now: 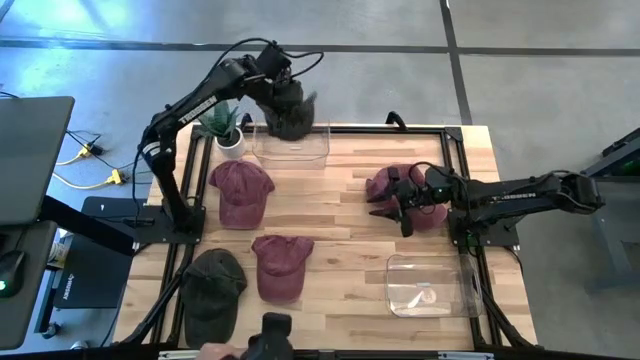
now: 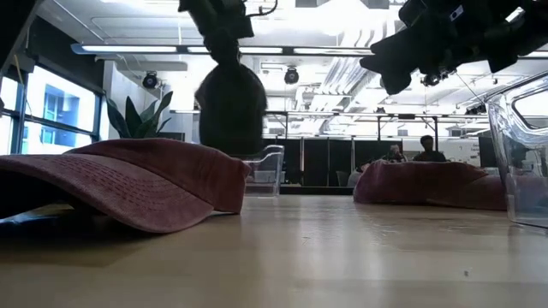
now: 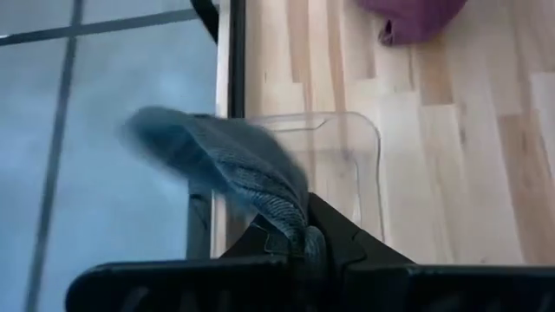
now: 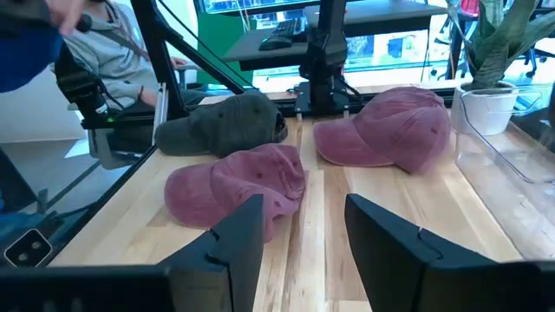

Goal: Pick & Place hat
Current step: Put the top black cap into the top transparent bin

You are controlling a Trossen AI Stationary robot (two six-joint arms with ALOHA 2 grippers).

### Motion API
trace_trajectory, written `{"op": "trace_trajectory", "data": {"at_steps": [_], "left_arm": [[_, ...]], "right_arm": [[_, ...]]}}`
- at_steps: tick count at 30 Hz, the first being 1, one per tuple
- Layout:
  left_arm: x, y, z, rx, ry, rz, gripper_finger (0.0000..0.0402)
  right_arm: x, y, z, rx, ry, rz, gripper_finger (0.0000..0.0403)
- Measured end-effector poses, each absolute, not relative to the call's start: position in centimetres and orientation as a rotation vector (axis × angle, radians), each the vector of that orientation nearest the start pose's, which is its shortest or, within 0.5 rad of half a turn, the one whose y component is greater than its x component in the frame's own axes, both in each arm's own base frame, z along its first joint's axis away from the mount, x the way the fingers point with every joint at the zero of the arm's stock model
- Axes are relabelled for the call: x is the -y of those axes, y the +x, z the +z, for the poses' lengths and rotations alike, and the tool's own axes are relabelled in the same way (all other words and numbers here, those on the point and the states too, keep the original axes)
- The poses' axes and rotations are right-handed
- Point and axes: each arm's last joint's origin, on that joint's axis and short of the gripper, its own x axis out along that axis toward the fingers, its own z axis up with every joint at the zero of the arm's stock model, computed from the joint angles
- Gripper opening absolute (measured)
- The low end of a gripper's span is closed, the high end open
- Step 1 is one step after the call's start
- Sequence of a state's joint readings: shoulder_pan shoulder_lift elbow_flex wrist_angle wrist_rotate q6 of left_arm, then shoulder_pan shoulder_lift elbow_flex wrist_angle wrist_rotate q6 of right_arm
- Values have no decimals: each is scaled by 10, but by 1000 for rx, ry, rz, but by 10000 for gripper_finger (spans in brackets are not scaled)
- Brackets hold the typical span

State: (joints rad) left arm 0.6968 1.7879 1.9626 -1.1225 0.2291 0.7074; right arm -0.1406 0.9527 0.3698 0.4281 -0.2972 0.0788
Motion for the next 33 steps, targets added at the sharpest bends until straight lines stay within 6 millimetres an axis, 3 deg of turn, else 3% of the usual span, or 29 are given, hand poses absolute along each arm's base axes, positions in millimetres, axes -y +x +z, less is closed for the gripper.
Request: {"op": "trace_trajectory", "data": {"at_steps": [12, 24, 33], "left_arm": [[-239, 300, 344, -1071, 123, -4, 3], [-259, 289, 340, -984, 64, -15, 4], [-268, 283, 302, -1035, -9, -9, 9]], "right_arm": [[20, 198, 220, -155, 130, 149, 154], [20, 198, 220, -156, 140, 148, 154], [20, 198, 220, -155, 138, 148, 154]]}}
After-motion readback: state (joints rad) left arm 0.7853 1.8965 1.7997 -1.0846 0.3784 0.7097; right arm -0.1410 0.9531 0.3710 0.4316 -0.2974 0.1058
